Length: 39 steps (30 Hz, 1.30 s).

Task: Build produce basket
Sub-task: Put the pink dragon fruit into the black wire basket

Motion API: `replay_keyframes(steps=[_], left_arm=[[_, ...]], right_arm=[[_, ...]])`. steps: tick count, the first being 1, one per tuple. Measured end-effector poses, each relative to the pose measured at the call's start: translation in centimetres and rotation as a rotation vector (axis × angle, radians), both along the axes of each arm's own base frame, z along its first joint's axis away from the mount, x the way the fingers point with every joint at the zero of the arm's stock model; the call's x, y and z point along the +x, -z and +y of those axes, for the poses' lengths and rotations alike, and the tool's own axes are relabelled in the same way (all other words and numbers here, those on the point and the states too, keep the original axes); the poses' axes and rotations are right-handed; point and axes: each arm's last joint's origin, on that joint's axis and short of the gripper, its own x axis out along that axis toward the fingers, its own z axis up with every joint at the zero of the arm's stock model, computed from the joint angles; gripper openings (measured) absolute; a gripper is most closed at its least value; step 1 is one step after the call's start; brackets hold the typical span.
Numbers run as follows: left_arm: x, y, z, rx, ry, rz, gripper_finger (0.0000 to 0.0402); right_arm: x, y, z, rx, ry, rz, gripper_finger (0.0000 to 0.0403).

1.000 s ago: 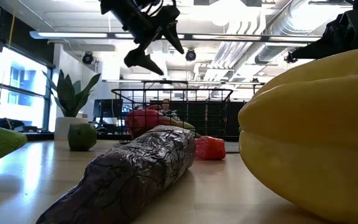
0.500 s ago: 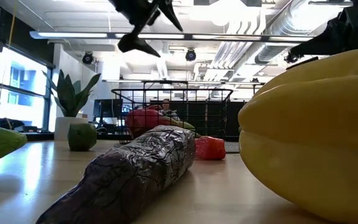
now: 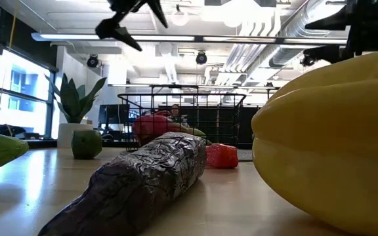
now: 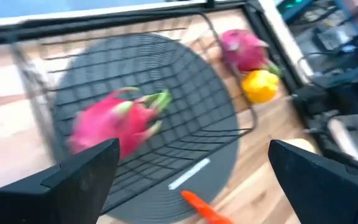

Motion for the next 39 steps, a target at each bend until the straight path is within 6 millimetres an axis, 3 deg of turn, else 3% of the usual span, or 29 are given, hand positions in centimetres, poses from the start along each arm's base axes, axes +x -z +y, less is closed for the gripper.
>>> replay_keyframes(steps=[6,18,29,39], left_arm=[[-1.4,0.1,-0.2,0.039,-0.048,0.103,0.04],[-1.7,0.2,0.4,0.066,-0.028,0.151,0.04],[-1.6,0.2,0.3,0.097,0.028,0.184,0.04],[-1.6,0.2,0.3,0.138,0.09,0.224,0.04]], right_arm=[[-1.1,-2.9,-0.3,-0.068,0.119,0.044,0.0286],[-2.2,-7.5,-0.9,0.039,0.318,0.41,0.0286],[-0.5,-11.2,-0.6,0.19,0.297,0.559,0.0286],[1.3,-14.1,-1.7,0.419,0.403,0.692,0.0286]])
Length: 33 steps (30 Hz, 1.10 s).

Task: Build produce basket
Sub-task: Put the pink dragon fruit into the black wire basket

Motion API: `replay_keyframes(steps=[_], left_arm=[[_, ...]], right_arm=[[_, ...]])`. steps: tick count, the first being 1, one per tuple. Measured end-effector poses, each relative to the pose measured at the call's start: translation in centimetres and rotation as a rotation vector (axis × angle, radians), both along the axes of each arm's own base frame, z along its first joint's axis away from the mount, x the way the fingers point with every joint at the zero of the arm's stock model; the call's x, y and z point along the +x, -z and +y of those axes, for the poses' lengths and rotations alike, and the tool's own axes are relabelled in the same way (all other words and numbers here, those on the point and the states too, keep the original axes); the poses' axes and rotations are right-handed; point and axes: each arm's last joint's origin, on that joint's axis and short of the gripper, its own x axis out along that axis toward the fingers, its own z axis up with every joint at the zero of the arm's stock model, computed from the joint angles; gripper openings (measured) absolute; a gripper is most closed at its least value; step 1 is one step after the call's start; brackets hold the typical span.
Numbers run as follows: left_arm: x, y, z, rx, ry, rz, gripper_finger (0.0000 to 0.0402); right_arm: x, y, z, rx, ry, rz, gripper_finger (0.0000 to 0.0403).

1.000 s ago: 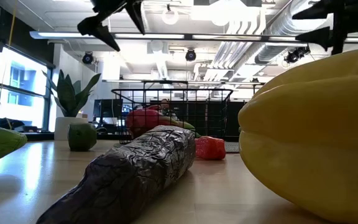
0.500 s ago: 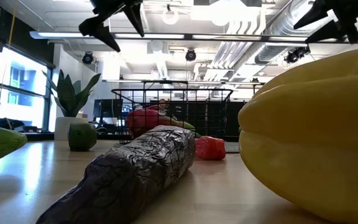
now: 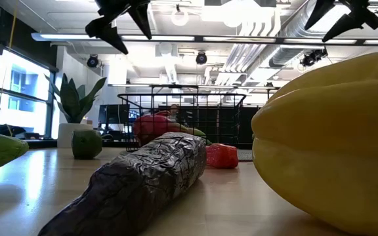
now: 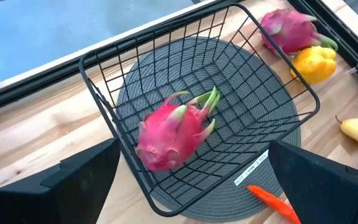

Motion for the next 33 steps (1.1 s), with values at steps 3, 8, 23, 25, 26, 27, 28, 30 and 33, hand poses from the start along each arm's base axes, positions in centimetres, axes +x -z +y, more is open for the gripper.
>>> replay_keyframes(steps=[3,8,23,25,26,27,28,30,33], left_arm=[[0.0,0.0,0.0,0.003,0.028,0.011,0.04],[0.1,0.0,-0.1,-0.005,0.082,0.021,0.04],[0.1,0.1,-0.2,0.02,0.165,0.058,0.04],[0.1,0.1,-0.2,0.015,0.169,0.056,0.04],[0.1,0.1,-0.2,0.015,0.17,0.056,0.04],[0.1,0.1,-0.2,0.015,0.17,0.056,0.04],[0.1,0.1,-0.2,0.015,0.17,0.056,0.04],[0.1,0.1,-0.2,0.015,0.17,0.056,0.04],[0.1,0.1,-0.2,0.015,0.17,0.056,0.04]], right_arm=[[0.6,-0.6,-0.6,0.096,0.036,0.006,0.0286],[1.6,-0.8,-1.6,0.186,0.072,0.017,0.0286],[3.5,1.3,-4.9,0.414,0.034,0.193,0.0286],[3.7,1.6,-5.5,0.451,0.049,0.201,0.0286],[3.7,1.7,-5.7,0.458,0.052,0.214,0.0286],[3.8,1.9,-6.0,0.46,0.049,0.229,0.0286],[3.9,2.0,-6.4,0.461,0.045,0.246,0.0286],[4.0,2.4,-6.9,0.472,0.031,0.284,0.0286],[4.1,3.0,-7.7,0.509,-0.021,0.35,0.0286]])
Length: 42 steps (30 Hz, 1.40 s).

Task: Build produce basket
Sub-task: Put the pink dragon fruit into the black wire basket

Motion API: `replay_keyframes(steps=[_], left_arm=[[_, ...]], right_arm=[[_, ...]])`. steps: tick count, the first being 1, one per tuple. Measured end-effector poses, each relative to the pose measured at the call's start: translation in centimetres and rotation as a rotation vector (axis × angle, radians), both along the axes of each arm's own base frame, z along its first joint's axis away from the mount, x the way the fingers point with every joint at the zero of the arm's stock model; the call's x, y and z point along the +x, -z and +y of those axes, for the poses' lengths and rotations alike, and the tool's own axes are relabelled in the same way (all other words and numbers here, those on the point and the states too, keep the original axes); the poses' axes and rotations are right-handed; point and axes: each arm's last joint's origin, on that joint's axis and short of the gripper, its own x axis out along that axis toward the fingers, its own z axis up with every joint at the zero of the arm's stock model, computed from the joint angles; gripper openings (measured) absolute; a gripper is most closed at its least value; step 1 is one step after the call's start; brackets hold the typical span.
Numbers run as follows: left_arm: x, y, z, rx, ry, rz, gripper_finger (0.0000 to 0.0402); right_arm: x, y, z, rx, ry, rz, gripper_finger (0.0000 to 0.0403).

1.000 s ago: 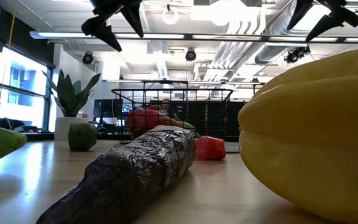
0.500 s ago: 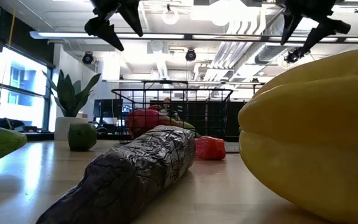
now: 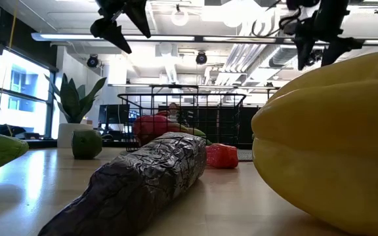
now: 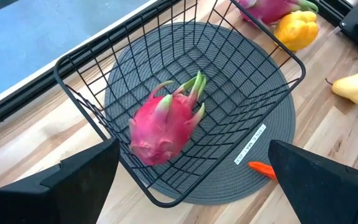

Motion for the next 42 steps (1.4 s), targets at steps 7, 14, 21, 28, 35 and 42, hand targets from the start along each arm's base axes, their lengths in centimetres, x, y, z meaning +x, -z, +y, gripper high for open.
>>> replay_keyframes(steps=[7,14,21,28,35,42], left_arm=[[0.0,0.0,0.0,0.0,0.0,0.0,0.04],[0.0,0.0,0.0,0.0,-0.001,0.0,0.04],[0.0,0.0,0.0,0.0,-0.001,0.0,0.04],[0.0,0.0,0.0,0.0,-0.001,0.0,0.04],[0.0,0.0,0.0,0.0,-0.001,0.0,0.04],[0.0,0.0,0.0,0.0,-0.001,0.0,0.04]], right_arm=[[0.7,1.8,-2.2,0.095,-0.124,0.127,0.0286],[2.1,4.2,-4.3,0.179,-0.206,0.23,0.0286],[3.6,6.8,-5.7,0.271,-0.228,0.318,0.0286],[4.8,9.2,-6.7,0.348,-0.221,0.391,0.0286],[5.3,10.4,-7.3,0.336,-0.194,0.438,0.0286],[5.9,10.4,-8.1,0.255,-0.193,0.372,0.0286]])
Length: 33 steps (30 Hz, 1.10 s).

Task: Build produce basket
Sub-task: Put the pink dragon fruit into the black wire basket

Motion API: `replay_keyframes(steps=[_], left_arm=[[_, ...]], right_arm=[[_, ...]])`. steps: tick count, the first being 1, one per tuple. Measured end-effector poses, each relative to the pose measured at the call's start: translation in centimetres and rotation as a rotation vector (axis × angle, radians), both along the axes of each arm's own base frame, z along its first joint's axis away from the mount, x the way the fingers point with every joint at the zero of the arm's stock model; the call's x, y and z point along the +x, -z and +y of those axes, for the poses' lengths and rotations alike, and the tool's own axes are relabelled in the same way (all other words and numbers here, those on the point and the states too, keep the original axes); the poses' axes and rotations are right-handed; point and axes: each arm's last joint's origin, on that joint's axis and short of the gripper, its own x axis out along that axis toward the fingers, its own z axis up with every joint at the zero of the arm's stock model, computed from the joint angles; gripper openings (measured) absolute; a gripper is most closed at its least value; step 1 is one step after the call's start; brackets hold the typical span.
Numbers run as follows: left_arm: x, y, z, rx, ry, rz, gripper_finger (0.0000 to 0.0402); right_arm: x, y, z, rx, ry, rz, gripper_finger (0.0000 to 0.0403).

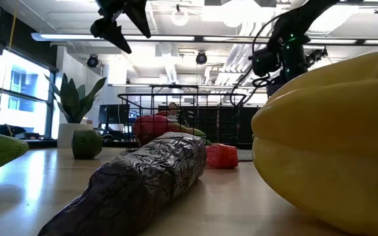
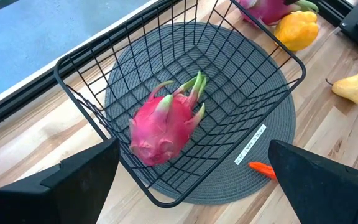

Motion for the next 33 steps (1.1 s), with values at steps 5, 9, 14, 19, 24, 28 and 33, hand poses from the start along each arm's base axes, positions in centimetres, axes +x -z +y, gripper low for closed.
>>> replay_keyframes(steps=[5,9,14,19,24,28,33], left_arm=[[0.0,0.0,0.0,0.0,0.0,0.0,0.04],[0.0,0.0,0.0,0.0,0.0,0.0,0.04],[0.0,0.0,0.0,0.0,0.0,0.0,0.04],[0.0,0.0,0.0,0.0,0.0,0.0,0.04],[0.0,0.0,0.0,0.0,0.0,0.0,0.04],[0.0,0.0,0.0,0.0,0.0,-0.001,0.04],[0.0,0.0,0.0,0.0,-0.001,-0.001,0.04]], right_arm=[[0.4,0.0,-0.8,-0.055,0.007,-0.059,0.0286],[0.3,0.0,-1.5,-0.083,0.023,-0.087,0.0286],[0.0,0.0,-2.1,-0.102,0.026,-0.103,0.0286],[-0.1,0.2,-2.5,-0.121,0.018,-0.124,0.0286],[-0.3,1.2,-2.2,-0.096,0.02,-0.136,0.0286],[-0.5,1.9,-2.1,-0.098,0.021,-0.137,0.0286],[-0.7,3.0,-1.8,-0.098,0.022,-0.136,0.0286]])
